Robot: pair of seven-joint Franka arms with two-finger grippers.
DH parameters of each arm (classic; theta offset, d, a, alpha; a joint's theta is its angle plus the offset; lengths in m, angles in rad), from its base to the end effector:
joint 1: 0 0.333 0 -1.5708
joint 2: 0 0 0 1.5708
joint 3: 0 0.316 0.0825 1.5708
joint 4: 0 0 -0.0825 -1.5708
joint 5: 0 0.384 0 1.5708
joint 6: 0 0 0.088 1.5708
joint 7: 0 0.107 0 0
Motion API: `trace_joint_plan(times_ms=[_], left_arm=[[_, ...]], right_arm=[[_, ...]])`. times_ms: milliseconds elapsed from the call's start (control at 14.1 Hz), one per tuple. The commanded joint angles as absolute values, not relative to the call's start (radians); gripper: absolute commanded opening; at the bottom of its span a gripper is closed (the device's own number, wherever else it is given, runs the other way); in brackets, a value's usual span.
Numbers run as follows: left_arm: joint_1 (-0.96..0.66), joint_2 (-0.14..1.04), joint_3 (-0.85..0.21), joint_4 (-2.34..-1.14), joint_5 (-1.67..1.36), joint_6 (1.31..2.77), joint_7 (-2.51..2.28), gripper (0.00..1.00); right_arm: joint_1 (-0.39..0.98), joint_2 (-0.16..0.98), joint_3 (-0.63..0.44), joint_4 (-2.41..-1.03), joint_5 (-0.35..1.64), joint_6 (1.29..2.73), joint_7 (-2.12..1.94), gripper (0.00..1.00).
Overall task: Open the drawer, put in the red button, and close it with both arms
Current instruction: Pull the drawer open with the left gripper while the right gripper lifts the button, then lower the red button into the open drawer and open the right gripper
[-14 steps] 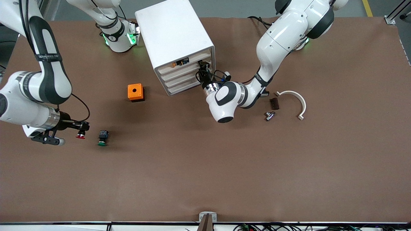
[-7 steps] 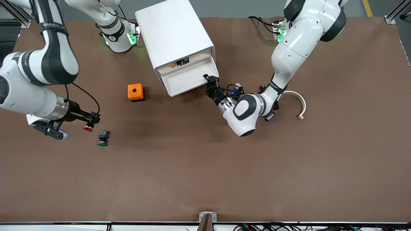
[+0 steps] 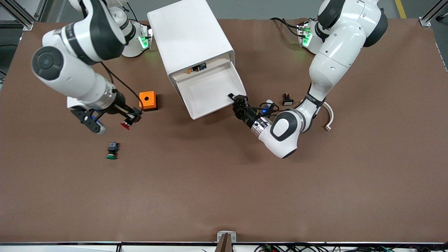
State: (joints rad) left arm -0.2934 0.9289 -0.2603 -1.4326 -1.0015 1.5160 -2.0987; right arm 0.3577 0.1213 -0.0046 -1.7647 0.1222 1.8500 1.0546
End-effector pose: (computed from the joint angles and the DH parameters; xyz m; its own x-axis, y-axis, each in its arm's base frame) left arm 0.5276 -0.3998 0.1745 -0.5774 0.7755 -0.2553 0.2877 -0.0994 -0.9525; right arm 0.5550 0.2149 0.4865 0.7360 -0.6665 -0.1190 -0.6732 -0.7391 -0.0239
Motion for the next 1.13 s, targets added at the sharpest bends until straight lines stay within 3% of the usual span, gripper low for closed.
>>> trace_joint_plan(times_ms=[0,141,566,1061], left_arm=[[-0.285,0.948,-0.262,-1.417,-1.015,1.537,-2.100,0.47],[-0.284,0.943,-0.264,-1.408,-1.017,1.542,-2.062,1.00],[-0.236,0.931,-0.264,-1.298,-1.003,1.517,-1.777,1.00],[-0.236,0.823,-0.224,-1.207,-0.749,1.525,-1.269,1.00]], right_arm=[[0.461,0.098,-0.015,-1.773,0.120,1.851,1.266,0.00],[0.524,0.100,-0.015,-1.778,0.078,1.873,1.395,0.00],[0.678,0.129,-0.014,-1.795,0.031,1.965,1.693,0.00],[0.837,0.299,-0.015,-1.819,-0.060,2.195,2.018,0.00]])
